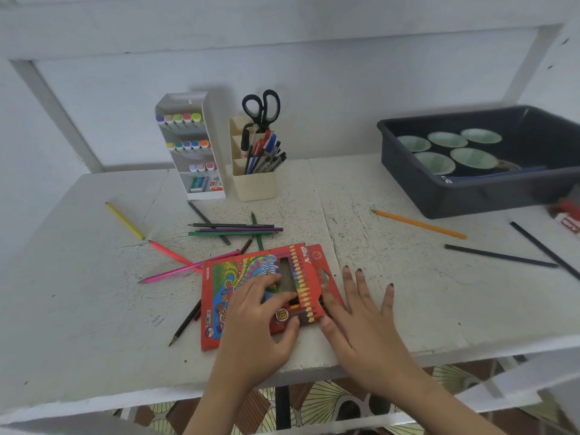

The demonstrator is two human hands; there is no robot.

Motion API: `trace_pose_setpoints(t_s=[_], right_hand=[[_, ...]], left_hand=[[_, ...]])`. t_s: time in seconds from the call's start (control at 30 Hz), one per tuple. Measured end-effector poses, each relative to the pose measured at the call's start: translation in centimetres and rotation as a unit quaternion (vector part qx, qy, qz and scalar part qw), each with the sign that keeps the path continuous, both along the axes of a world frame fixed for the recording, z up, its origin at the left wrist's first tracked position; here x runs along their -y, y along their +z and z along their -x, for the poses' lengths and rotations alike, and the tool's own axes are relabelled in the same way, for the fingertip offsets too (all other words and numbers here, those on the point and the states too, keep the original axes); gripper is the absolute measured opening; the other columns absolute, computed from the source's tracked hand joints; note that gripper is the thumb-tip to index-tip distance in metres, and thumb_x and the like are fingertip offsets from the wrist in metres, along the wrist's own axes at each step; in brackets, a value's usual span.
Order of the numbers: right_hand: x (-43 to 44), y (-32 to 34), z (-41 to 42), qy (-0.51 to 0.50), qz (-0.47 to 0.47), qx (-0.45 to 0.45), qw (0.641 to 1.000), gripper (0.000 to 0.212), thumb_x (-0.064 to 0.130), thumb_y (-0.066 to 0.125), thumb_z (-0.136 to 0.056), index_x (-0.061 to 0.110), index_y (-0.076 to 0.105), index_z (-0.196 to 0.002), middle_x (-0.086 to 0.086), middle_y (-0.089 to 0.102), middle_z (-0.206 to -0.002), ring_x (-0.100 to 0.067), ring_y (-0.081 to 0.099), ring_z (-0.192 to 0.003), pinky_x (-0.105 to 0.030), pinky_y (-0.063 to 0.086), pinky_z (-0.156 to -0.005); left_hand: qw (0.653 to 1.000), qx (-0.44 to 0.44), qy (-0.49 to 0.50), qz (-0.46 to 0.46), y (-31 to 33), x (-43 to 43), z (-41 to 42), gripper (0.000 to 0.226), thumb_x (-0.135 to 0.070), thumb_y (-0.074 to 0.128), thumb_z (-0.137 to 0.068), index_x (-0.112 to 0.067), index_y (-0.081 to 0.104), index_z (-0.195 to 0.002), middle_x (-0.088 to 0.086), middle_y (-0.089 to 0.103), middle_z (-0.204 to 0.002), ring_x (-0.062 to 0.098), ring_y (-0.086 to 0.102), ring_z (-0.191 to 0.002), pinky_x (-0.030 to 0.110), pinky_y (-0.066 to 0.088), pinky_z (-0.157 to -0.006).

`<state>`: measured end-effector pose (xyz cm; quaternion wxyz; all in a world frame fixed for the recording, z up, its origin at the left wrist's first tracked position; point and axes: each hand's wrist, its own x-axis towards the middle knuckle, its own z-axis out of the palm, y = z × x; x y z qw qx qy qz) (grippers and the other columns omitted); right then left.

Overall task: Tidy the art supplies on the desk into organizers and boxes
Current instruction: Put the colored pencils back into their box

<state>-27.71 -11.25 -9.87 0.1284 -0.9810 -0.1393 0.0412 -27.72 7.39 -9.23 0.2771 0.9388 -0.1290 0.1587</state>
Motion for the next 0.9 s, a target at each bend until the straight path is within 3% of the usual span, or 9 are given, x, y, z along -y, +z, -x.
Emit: trace_pose_setpoints(t_s=[0.1,0.23,0.33,0.57,0.7,0.77,0.9], right_hand=[[0.3,0.0,-0.1,-0.006,-0.01,0.004,1.0,0.069,0.068,-0.02,-0.077,0.04,-0.025,-0.14,0.01,-0.045,-0.137,-0.008,-0.048,-0.125,-0.037,-0.043,-0.092],[1.5,0.3,-0.7,-0.03,-0.048,0.012,0.998,0.072,0.07,-0.014,-0.08,0.043,-0.004,-0.146,0.011,-0.03,-0.146,-0.006,-0.047,-0.125,-0.031,-0.042,-0.093],[3.4,0.7,-1.3,-0.06,-0.062,0.01,0.996,0.06,0.058,0.008,-0.094,0.036,0.013,-0.149,0.005,-0.015,-0.157,-0.003,-0.034,-0.131,-0.031,-0.036,-0.098],[10.5,1.8,-3.4,-0.166,-0.105,0.025,0.98,0.049,0.035,0.035,-0.099,0.026,0.025,-0.146,0.003,0.012,-0.158,-0.013,0.005,-0.145,-0.037,-0.008,-0.115],[15.6,2.4,-4.5,-0.236,-0.119,0.082,0.961,0.042,0.017,0.045,-0.096,0.013,0.043,-0.138,-0.006,0.043,-0.144,-0.023,0.037,-0.134,-0.045,0.019,-0.114],[18.0,2.6,-5.1,-0.253,-0.102,0.109,0.956,0.038,0.009,0.052,-0.091,0.006,0.053,-0.129,-0.012,0.055,-0.131,-0.03,0.05,-0.121,-0.048,0.035,-0.105],[21.6,2.6,-6.0,-0.265,-0.074,0.126,0.953,0.024,0.001,0.063,-0.082,0.004,0.07,-0.105,-0.017,0.065,-0.113,-0.037,0.058,-0.106,-0.053,0.042,-0.095]], left_hand=[[1.0,0.019,0.004,0.007,0.2,0.1,0.1,0.032,-0.04,0.056,-0.076,-0.022,0.07,-0.099,-0.005,0.059,-0.116,0.014,0.051,-0.112,0.024,0.028,-0.099],[0.999,0.037,0.014,0.033,0.7,0.3,0.2,0.036,-0.039,0.053,-0.079,-0.018,0.068,-0.102,-0.005,0.062,-0.114,0.015,0.053,-0.112,0.029,0.033,-0.1],[0.998,0.036,0.012,0.046,1.5,0.8,-0.2,0.036,-0.041,0.051,-0.079,-0.02,0.068,-0.102,-0.009,0.061,-0.114,0.01,0.05,-0.112,0.028,0.032,-0.098],[0.998,0.047,-0.018,0.045,3.1,4.5,-2.6,0.031,-0.036,0.05,-0.081,-0.018,0.071,-0.095,-0.004,0.064,-0.108,0.013,0.052,-0.106,0.019,0.027,-0.096],[0.998,0.036,-0.015,0.056,3.0,7.4,-3.9,0.025,-0.029,0.054,-0.081,-0.016,0.071,-0.093,-0.002,0.065,-0.107,0.019,0.056,-0.105,0.03,0.035,-0.096],[0.998,0.032,-0.018,0.058,2.9,9.1,-4.6,0.02,-0.021,0.06,-0.078,-0.015,0.072,-0.093,-0.001,0.065,-0.105,0.021,0.058,-0.102,0.034,0.037,-0.092],[0.997,0.018,-0.044,0.062,2.8,12.8,-5.7,0.02,-0.021,0.061,-0.078,-0.018,0.071,-0.095,-0.002,0.065,-0.106,0.019,0.057,-0.104,0.033,0.036,-0.092]])
